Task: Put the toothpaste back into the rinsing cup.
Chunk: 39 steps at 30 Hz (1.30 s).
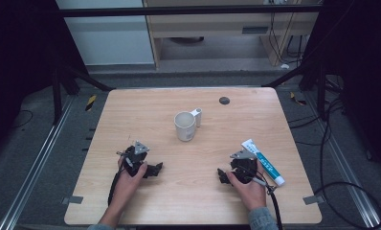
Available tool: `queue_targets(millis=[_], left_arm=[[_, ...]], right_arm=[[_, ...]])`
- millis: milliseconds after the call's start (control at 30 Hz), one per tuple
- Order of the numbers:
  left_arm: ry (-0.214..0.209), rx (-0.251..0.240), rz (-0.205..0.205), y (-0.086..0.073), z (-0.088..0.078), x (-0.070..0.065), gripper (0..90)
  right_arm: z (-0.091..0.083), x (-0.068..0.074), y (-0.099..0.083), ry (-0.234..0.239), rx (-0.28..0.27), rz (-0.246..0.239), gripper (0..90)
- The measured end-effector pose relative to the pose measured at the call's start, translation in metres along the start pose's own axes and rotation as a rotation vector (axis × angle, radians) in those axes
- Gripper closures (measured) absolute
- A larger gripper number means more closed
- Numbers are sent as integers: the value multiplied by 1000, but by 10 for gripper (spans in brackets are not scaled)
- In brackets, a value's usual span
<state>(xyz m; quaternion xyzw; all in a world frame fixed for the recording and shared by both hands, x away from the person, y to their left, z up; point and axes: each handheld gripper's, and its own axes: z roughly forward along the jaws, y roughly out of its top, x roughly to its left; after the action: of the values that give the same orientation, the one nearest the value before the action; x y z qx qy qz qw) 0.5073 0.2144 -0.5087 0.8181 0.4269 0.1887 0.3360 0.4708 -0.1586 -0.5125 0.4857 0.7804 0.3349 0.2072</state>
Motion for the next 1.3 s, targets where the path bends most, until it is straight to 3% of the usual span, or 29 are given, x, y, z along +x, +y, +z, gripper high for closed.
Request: queue_targets(millis=[267,333,367,467,633,1067,1300], left_arm=[[1,0,1,0,0,0,0],[0,4,4,0,0,0,0],[0,4,4,0,0,0,0],[-1,0,-2,1,1,0,0],[1,0,-2,3,3,1,0],[3,0,-6,4,4,1,0],[6,4,-5,4,4,1,0]], right_arm=[[-1,0,-1,15,-6,-11,36],[-4,-1,-2,24,-21,-27,138],[-6,-1,-2,40,-30,-40,195],[-14,-1,-2,27,-17,-85,200],[-38,-7,8,4,-5,-101,199],[-82,-50,33,-60,96,-133,258],[-91,-72,47,-80,141,-157,278]])
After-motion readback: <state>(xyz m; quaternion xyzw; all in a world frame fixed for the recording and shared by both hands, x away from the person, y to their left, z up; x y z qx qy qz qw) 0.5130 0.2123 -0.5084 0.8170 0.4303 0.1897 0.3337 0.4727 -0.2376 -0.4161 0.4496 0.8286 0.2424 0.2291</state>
